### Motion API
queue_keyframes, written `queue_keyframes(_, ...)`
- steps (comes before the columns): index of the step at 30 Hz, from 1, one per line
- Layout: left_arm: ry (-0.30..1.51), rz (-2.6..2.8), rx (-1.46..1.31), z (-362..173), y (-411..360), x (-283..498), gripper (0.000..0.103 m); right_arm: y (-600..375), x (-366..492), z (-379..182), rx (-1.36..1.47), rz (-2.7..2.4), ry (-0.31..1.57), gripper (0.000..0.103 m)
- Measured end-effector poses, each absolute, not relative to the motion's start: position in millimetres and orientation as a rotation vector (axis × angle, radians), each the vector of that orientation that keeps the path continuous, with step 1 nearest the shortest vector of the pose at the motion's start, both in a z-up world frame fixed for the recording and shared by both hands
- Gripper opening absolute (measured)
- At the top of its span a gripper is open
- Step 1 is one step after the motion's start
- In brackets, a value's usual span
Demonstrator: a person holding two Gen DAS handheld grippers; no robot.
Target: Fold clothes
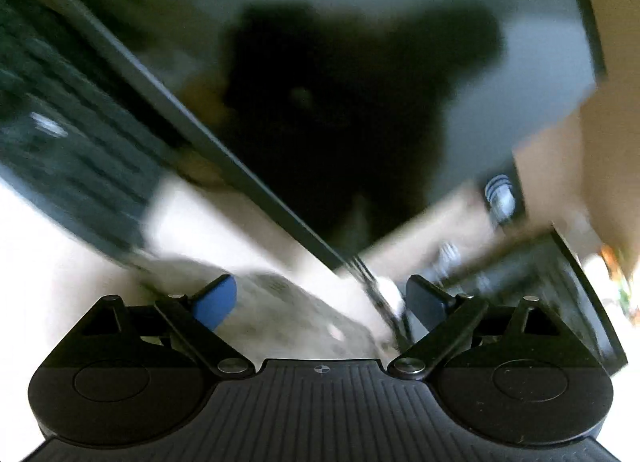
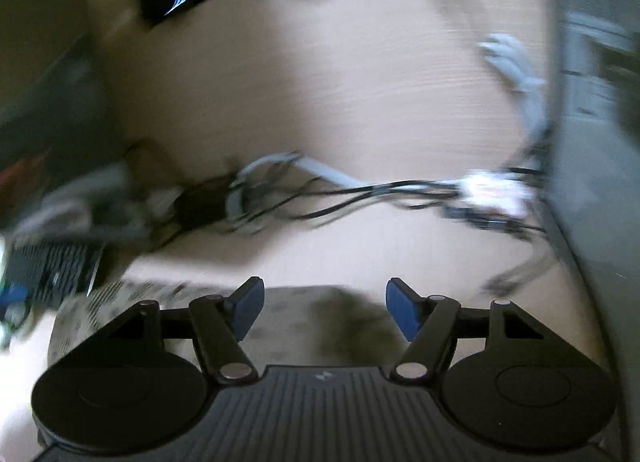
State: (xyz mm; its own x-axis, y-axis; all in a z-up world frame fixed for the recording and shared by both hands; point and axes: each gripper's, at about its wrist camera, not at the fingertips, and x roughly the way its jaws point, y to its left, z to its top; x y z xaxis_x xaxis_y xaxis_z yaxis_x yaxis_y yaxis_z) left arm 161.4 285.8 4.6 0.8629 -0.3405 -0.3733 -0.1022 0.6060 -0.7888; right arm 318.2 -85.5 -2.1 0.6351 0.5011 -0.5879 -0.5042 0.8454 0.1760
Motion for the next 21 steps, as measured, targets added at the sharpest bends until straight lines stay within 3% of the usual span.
queue_keyframes(5, 0.764, -0.071, -0.798, -41, 237, 195, 0.095, -29, 304, -46, -0.212, 0.679, 0.779, 0.074)
queue_keyframes(21, 0.750, -0.110, -0.958, -62, 237, 149, 0.094, -62, 255, -54, -0.187, 0.605, 0.752, 0.081)
